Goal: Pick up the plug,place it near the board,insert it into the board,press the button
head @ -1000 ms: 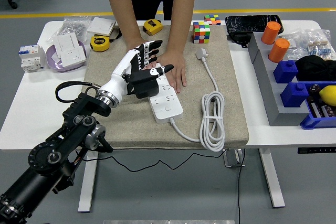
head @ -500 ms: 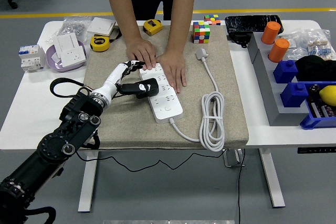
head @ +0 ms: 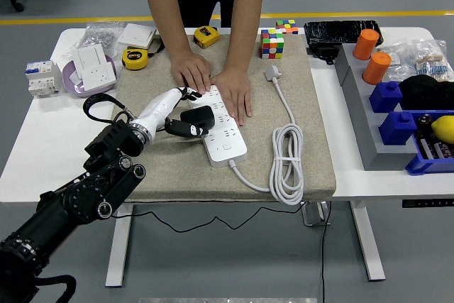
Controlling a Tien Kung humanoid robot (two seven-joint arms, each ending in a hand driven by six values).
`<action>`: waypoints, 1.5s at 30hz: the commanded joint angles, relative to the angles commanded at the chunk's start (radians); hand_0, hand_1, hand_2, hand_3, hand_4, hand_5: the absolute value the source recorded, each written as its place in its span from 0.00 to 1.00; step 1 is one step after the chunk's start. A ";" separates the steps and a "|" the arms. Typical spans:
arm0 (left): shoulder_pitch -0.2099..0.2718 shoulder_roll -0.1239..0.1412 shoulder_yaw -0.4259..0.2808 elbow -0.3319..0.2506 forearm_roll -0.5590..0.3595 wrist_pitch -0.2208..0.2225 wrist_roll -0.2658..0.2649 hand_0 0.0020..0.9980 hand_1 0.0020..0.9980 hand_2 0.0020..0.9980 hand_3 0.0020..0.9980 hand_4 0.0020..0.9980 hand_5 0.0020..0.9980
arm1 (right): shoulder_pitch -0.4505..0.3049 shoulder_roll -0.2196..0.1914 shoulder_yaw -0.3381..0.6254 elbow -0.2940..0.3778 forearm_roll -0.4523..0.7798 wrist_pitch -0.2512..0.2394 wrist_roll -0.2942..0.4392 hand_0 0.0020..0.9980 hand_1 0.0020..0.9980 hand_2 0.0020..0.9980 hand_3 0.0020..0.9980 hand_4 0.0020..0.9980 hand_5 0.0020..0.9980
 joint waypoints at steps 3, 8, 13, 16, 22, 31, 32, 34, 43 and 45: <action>-0.003 0.000 0.004 0.005 0.053 0.016 0.006 0.73 0.73 0.65 0.57 0.91 0.16 | -0.002 -0.001 0.007 0.000 -0.006 0.000 -0.002 0.80 0.72 0.69 0.61 0.89 0.57; -0.005 0.000 0.010 0.006 0.098 0.027 0.010 0.62 0.62 0.60 0.55 0.76 0.13 | -0.003 -0.001 0.010 0.000 -0.009 0.000 -0.002 0.80 0.72 0.69 0.61 0.89 0.57; -0.009 0.000 0.012 0.008 0.124 0.015 0.020 0.52 0.58 0.57 0.53 0.72 0.13 | 0.002 0.000 0.004 0.000 -0.001 0.000 0.000 0.80 0.72 0.69 0.61 0.89 0.57; -0.008 0.000 0.014 0.006 0.123 0.011 0.019 0.52 0.58 0.57 0.53 0.72 0.13 | 0.003 0.000 0.005 0.000 -0.002 0.000 0.000 0.80 0.72 0.69 0.61 0.89 0.57; -0.006 0.000 0.015 -0.005 0.122 -0.003 0.019 0.51 0.58 0.56 0.53 0.71 0.14 | 0.001 0.000 0.008 0.000 -0.004 0.000 -0.001 0.80 0.72 0.69 0.61 0.89 0.57; 0.019 0.000 -0.006 -0.053 0.081 -0.006 0.013 0.50 0.58 0.56 0.52 0.70 0.15 | -0.006 0.001 0.010 0.000 -0.007 0.000 -0.002 0.80 0.72 0.69 0.61 0.89 0.57; 0.023 0.000 -0.010 -0.061 0.071 -0.005 0.011 0.50 0.58 0.56 0.52 0.70 0.15 | -0.006 0.001 0.010 0.000 -0.006 0.000 -0.001 0.80 0.72 0.69 0.61 0.89 0.57; 0.031 0.000 -0.022 -0.077 0.050 -0.003 0.007 0.50 0.58 0.56 0.52 0.70 0.15 | -0.007 0.001 0.009 0.000 -0.005 0.000 -0.001 0.80 0.72 0.69 0.61 0.89 0.57; 0.078 0.000 -0.112 -0.143 -0.133 0.004 -0.023 0.50 0.58 0.56 0.52 0.71 0.15 | -0.010 0.002 0.010 0.000 -0.003 0.000 0.000 0.80 0.72 0.69 0.61 0.89 0.57; 0.077 0.000 -0.119 -0.143 -0.134 -0.003 -0.022 0.50 0.58 0.56 0.52 0.71 0.15 | -0.011 0.001 0.013 0.000 -0.005 0.000 -0.001 0.80 0.72 0.69 0.61 0.89 0.57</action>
